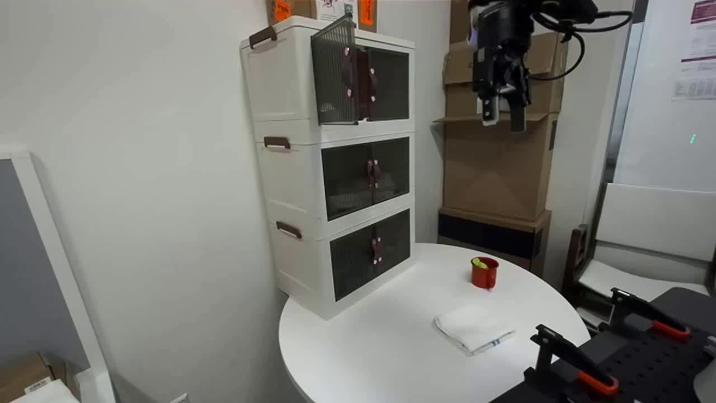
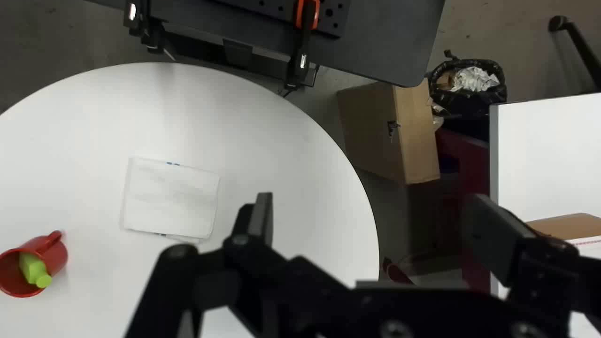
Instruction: Open the top drawer
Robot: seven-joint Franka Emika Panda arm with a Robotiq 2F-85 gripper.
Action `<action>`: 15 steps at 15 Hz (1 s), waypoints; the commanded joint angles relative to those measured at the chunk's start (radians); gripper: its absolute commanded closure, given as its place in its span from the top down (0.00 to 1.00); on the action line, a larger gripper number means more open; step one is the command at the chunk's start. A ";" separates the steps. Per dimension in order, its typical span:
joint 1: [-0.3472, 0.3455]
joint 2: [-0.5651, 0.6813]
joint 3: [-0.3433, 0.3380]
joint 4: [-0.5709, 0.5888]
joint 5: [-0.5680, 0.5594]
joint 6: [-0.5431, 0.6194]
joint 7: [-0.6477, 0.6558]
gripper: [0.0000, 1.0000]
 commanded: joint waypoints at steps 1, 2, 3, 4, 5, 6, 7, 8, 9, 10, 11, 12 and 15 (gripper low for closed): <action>-0.013 0.000 0.012 0.002 0.005 -0.002 -0.005 1.00; -0.013 0.000 0.012 0.002 0.005 -0.002 -0.005 1.00; -0.013 0.000 0.012 0.002 0.005 -0.002 -0.005 1.00; -0.013 0.000 0.012 0.002 0.005 -0.002 -0.005 1.00; -0.013 0.000 0.012 0.002 0.005 -0.002 -0.005 1.00; -0.013 0.000 0.012 0.002 0.005 -0.002 -0.005 1.00; -0.013 0.000 0.012 0.002 0.005 -0.002 -0.005 1.00; -0.014 0.001 0.035 -0.011 -0.020 0.056 0.008 1.00; -0.013 0.010 0.053 -0.013 -0.050 0.136 0.002 1.00; -0.007 0.032 0.058 0.004 -0.076 0.187 -0.026 1.00; -0.004 0.045 0.060 0.012 -0.099 0.240 -0.044 1.00; -0.008 0.072 0.056 0.040 -0.136 0.272 -0.075 1.00; -0.022 0.151 0.013 0.131 -0.229 0.389 -0.203 1.00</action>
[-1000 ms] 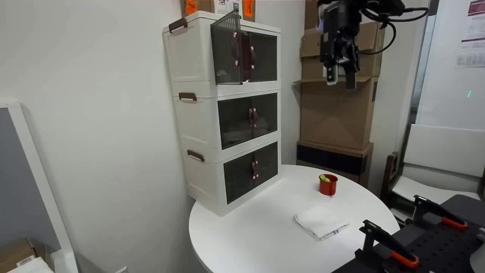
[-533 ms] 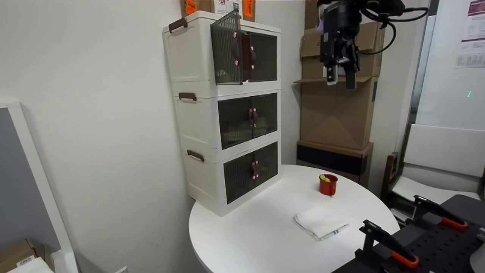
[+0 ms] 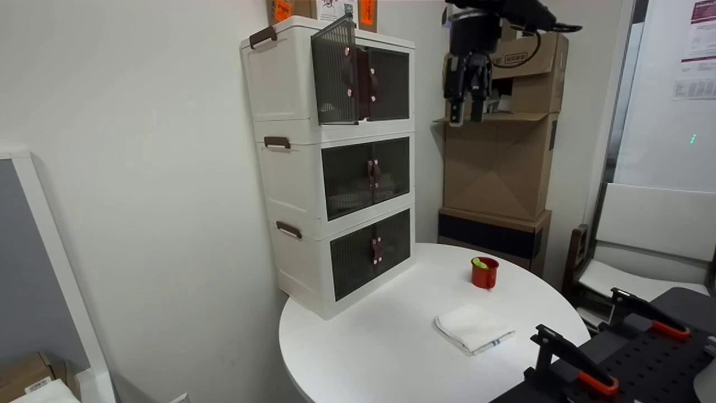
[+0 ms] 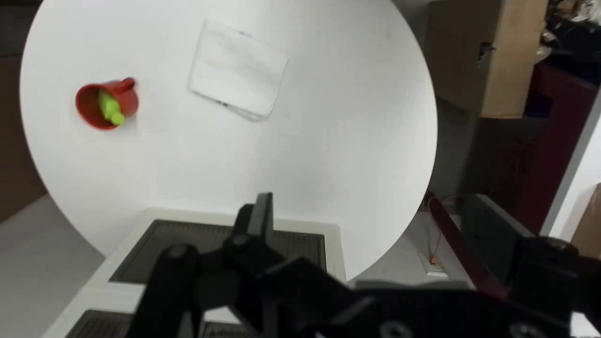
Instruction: Open the top drawer
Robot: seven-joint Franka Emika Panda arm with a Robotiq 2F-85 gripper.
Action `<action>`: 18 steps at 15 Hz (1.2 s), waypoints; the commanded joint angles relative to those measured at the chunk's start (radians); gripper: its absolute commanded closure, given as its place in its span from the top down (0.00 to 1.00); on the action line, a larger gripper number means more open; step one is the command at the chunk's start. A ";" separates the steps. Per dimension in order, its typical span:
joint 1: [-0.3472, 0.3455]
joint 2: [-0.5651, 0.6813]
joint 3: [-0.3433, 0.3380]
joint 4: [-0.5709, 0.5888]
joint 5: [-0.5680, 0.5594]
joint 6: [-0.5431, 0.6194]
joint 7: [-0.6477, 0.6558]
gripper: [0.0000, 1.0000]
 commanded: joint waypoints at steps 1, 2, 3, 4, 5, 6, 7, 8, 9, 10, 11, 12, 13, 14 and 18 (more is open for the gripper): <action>-0.019 0.113 -0.064 0.134 -0.080 0.126 -0.177 1.00; -0.021 0.141 -0.101 0.168 -0.075 0.182 -0.245 1.00; -0.016 0.169 -0.138 0.200 -0.049 0.238 -0.316 1.00; -0.007 0.200 -0.178 0.234 -0.011 0.289 -0.394 1.00; 0.007 0.240 -0.223 0.271 0.043 0.342 -0.474 1.00; 0.050 0.276 -0.285 0.308 0.099 0.383 -0.549 1.00; 0.089 0.312 -0.335 0.348 0.172 0.413 -0.630 1.00; 0.134 0.349 -0.387 0.386 0.259 0.437 -0.713 1.00; 0.178 0.386 -0.431 0.426 0.348 0.452 -0.794 1.00; 0.240 0.411 -0.495 0.461 0.435 0.454 -0.876 1.00; 0.297 0.418 -0.562 0.493 0.516 0.432 -0.955 1.00; 0.341 0.435 -0.607 0.527 0.602 0.408 -1.027 1.00; 0.376 0.452 -0.648 0.562 0.688 0.380 -1.100 1.00; 0.400 0.467 -0.681 0.593 0.772 0.348 -1.169 1.00; 0.389 0.545 -0.781 0.700 1.102 0.098 -1.440 1.00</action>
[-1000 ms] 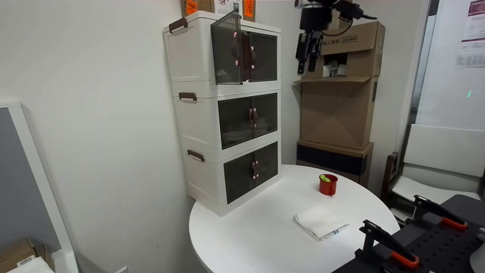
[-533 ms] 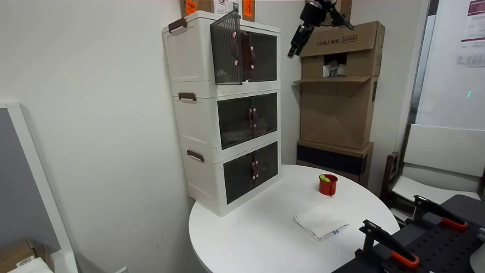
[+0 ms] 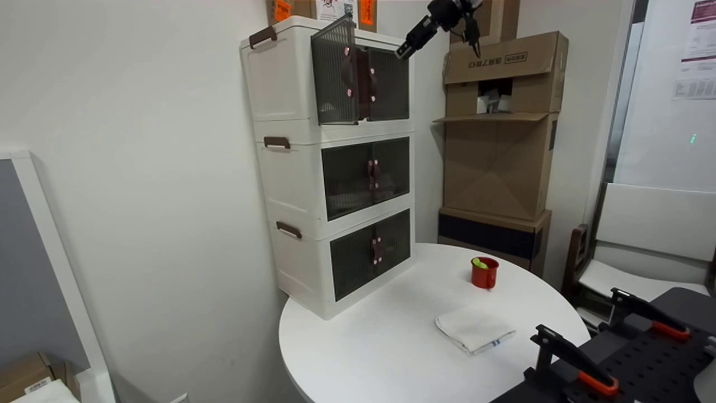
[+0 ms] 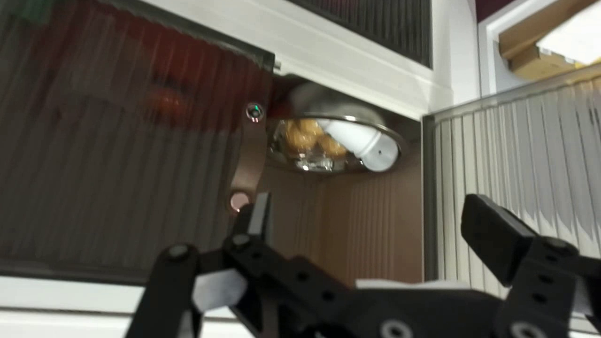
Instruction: Open the top drawer
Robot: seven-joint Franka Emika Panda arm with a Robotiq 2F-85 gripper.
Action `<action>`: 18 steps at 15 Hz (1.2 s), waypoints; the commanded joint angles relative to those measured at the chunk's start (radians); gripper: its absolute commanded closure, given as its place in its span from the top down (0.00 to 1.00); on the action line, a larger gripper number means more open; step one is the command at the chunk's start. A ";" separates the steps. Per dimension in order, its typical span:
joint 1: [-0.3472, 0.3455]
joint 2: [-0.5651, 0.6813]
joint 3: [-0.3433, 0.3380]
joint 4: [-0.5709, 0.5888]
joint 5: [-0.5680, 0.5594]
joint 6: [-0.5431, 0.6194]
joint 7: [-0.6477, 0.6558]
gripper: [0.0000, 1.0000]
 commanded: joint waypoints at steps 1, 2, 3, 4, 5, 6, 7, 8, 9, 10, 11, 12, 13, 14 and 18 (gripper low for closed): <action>-0.034 0.107 -0.096 0.120 0.276 -0.261 -0.238 1.00; -0.209 0.136 0.045 0.124 0.356 -0.336 -0.295 1.00; -0.255 0.168 0.060 0.129 0.425 -0.412 -0.343 1.00; -0.335 0.194 0.111 0.136 0.474 -0.490 -0.374 1.00; -0.414 0.227 0.165 0.148 0.513 -0.566 -0.399 1.00; -0.494 0.261 0.222 0.169 0.539 -0.641 -0.412 1.00; -0.558 0.300 0.263 0.191 0.559 -0.716 -0.420 1.00; -0.612 0.339 0.298 0.224 0.572 -0.789 -0.418 1.00; -0.660 0.376 0.328 0.257 0.579 -0.861 -0.411 1.00; -0.703 0.416 0.352 0.298 0.582 -0.927 -0.402 1.00; -0.729 0.441 0.373 0.330 0.578 -0.952 -0.389 1.00; -0.750 0.465 0.391 0.361 0.572 -0.970 -0.378 1.00; -0.764 0.485 0.405 0.392 0.561 -0.975 -0.366 1.00; -0.775 0.503 0.419 0.416 0.557 -0.975 -0.359 1.00; -0.770 0.556 0.467 0.478 0.539 -0.937 -0.342 1.00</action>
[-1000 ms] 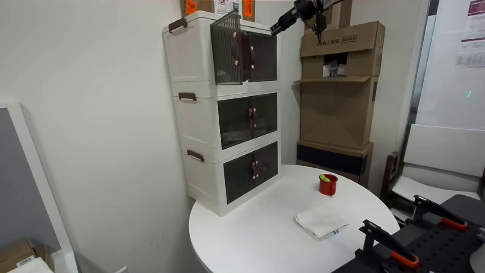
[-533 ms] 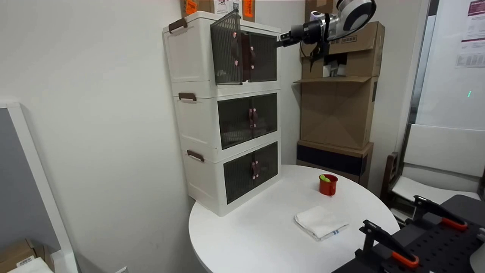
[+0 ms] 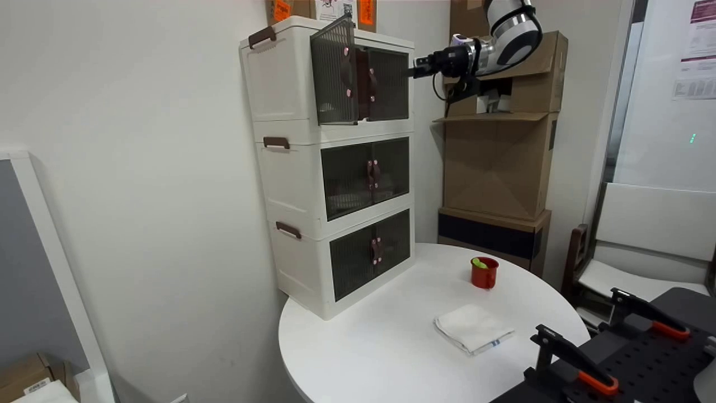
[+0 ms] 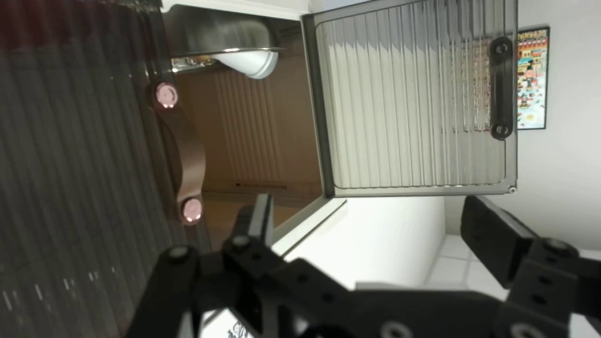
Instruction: Open the top drawer
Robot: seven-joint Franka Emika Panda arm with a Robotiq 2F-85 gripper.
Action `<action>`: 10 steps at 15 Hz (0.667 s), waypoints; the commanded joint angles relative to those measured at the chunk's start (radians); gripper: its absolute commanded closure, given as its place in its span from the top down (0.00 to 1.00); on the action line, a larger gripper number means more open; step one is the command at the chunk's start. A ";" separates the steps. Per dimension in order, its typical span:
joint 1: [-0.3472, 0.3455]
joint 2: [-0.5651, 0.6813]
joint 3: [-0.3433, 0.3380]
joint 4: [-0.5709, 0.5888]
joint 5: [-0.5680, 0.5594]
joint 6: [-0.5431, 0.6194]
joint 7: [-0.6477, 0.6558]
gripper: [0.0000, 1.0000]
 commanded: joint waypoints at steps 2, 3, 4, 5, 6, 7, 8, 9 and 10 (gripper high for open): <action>0.004 0.080 0.062 0.113 -0.026 0.015 0.050 1.00; 0.012 0.087 0.071 0.119 -0.034 0.028 0.048 1.00; 0.018 0.094 0.079 0.128 -0.041 0.041 0.049 1.00; 0.024 0.099 0.085 0.135 -0.052 0.057 0.048 1.00; 0.027 0.104 0.092 0.142 -0.061 0.068 0.046 1.00; 0.030 0.106 0.096 0.146 -0.073 0.085 0.048 1.00; 0.030 0.107 0.102 0.149 -0.080 0.093 0.050 1.00; 0.029 0.107 0.106 0.152 -0.086 0.101 0.051 1.00; 0.028 0.103 0.109 0.150 -0.090 0.109 0.052 1.00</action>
